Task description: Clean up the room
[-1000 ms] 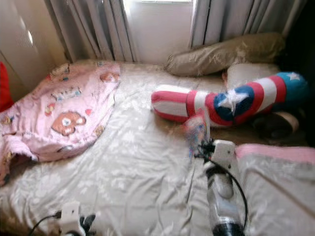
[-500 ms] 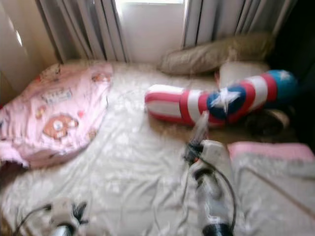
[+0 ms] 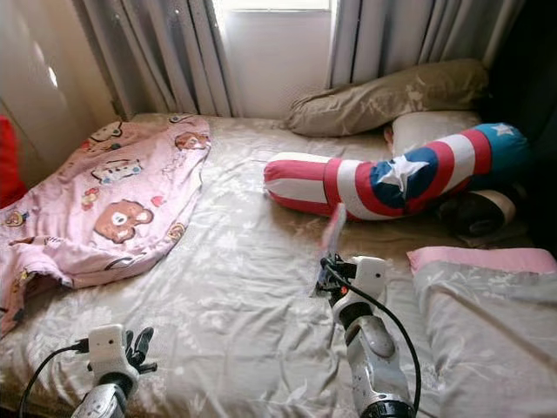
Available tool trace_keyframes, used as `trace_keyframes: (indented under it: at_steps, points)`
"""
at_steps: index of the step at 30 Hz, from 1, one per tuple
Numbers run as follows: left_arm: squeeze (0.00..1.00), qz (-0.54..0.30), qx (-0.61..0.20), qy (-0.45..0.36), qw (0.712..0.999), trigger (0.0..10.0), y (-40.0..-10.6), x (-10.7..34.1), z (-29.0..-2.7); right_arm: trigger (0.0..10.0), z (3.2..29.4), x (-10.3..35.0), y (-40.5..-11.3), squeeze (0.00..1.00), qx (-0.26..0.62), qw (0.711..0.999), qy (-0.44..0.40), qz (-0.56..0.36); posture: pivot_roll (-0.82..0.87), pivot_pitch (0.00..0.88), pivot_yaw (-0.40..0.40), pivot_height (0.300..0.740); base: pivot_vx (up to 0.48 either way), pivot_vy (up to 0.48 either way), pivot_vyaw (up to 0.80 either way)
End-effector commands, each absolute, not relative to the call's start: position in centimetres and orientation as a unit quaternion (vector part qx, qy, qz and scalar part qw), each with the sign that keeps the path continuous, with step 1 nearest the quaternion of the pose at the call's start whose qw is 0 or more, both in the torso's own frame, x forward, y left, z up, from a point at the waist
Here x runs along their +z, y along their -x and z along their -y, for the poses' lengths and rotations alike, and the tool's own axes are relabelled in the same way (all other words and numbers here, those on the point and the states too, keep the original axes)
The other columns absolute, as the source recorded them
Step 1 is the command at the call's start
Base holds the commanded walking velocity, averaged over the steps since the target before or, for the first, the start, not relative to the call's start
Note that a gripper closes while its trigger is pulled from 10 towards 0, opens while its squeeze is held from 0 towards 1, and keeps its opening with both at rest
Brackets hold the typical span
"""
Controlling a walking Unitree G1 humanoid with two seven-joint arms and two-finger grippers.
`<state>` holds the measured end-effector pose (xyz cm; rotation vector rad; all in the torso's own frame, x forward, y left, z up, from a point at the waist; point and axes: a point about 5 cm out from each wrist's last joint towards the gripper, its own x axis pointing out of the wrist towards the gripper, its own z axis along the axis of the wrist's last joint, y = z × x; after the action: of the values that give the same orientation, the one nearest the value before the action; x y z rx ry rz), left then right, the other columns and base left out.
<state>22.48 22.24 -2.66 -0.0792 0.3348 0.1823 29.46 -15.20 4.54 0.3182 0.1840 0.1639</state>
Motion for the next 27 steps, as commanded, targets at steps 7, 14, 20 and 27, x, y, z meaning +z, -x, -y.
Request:
trace_keyframes:
  at_steps: [7, 14, 20, 27]
  points:
    - [0.0, -0.179, 0.087, 0.049, 0.979, 10.0, -22.1, -3.1, -22.1, 10.0, 15.1, 5.9, -30.0, 0.0, 0.091, 0.982, -0.155, -0.064, 0.03, 0.0, 0.033, 0.717, 0.0, 0.0, 0.0]
    - [0.0, -0.134, 0.081, 0.047, 0.987, 10.0, -23.4, -1.7, -21.7, 10.0, 15.0, 6.0, -30.0, 0.0, 0.097, 0.981, -0.151, -0.067, 0.03, 0.0, 0.03, 0.717, 0.0, 0.0, 0.0]
    - [0.0, -0.099, 0.079, 0.044, 0.991, 10.0, -24.3, -0.5, -21.5, 10.0, 14.8, 5.8, -29.9, 0.0, 0.103, 0.981, -0.147, -0.071, 0.03, 0.0, 0.031, 0.717, 0.0, 0.0, 0.0]
    - [0.0, -0.067, 0.068, 0.037, 0.995, 10.0, -24.8, 0.8, -21.3, 10.0, 14.6, 5.2, -29.7, 0.0, 0.111, 0.98, -0.139, -0.087, 0.02, 0.0, 0.036, 0.717, 0.0, 0.0, 0.0]
